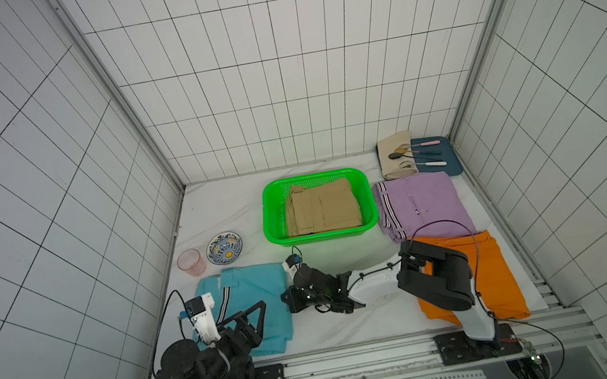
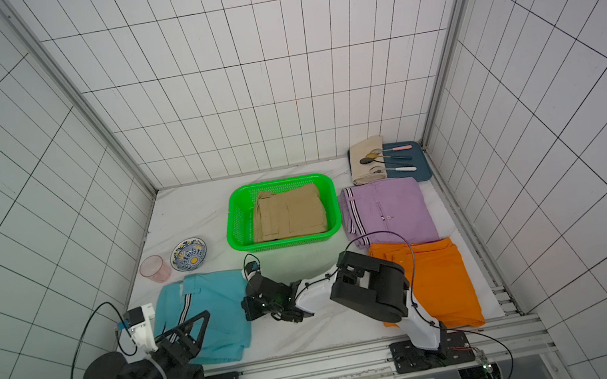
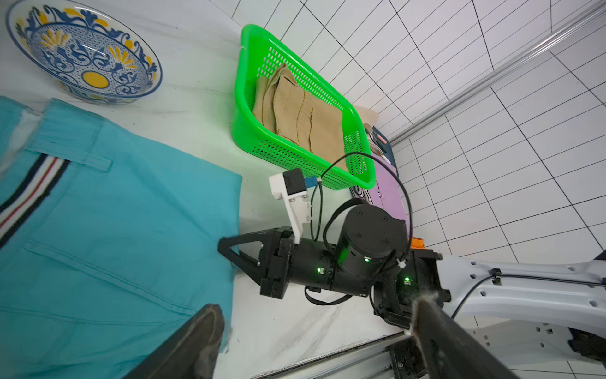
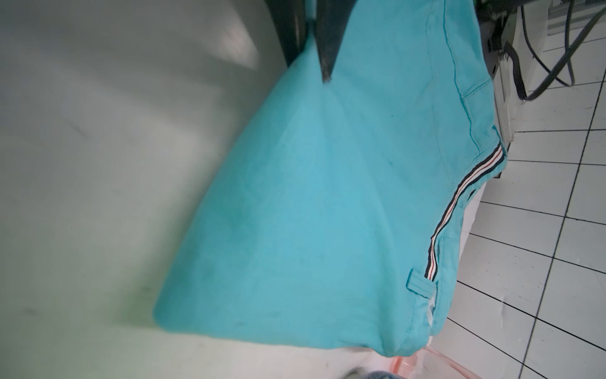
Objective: Put the folded long pants in the basket
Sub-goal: Pick up the long pant at the center of the board.
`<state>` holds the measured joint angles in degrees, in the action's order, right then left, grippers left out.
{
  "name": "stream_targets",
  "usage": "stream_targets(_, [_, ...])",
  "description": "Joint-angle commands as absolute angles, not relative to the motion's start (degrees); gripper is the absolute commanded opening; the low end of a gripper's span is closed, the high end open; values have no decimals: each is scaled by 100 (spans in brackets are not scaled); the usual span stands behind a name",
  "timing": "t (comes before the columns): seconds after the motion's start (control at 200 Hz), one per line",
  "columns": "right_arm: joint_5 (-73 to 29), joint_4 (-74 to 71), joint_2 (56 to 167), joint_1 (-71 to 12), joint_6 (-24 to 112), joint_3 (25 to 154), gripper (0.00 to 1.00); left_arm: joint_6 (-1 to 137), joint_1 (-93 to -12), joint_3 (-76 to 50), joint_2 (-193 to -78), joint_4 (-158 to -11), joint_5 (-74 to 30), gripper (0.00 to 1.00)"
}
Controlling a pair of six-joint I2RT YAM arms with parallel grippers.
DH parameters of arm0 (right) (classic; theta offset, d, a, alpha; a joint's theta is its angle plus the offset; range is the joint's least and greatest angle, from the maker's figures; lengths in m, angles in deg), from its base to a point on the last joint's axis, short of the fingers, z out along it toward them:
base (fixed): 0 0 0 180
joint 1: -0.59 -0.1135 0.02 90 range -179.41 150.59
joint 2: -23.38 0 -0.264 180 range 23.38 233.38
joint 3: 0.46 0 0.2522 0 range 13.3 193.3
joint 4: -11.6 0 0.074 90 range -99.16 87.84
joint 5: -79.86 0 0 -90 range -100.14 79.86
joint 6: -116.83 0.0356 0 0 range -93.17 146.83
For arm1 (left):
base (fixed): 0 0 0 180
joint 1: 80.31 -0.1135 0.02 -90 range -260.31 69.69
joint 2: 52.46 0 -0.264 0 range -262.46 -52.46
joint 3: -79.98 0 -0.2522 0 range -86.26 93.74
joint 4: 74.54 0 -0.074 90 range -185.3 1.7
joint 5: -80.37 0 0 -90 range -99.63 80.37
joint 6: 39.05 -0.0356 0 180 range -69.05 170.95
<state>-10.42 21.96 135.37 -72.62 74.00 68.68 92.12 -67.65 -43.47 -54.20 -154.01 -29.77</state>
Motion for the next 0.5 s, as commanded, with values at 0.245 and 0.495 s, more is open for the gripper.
stream_targets(0.245, [839,1272,10696,-7149,7375,4020,0,10110,-6792,-5678,-5649,-13822,-4093,95])
stream_targets(0.495, [828,496,9024,-6528,7246,3251,0,10409,-6782,-6897,-6701,-12035,-3895,95])
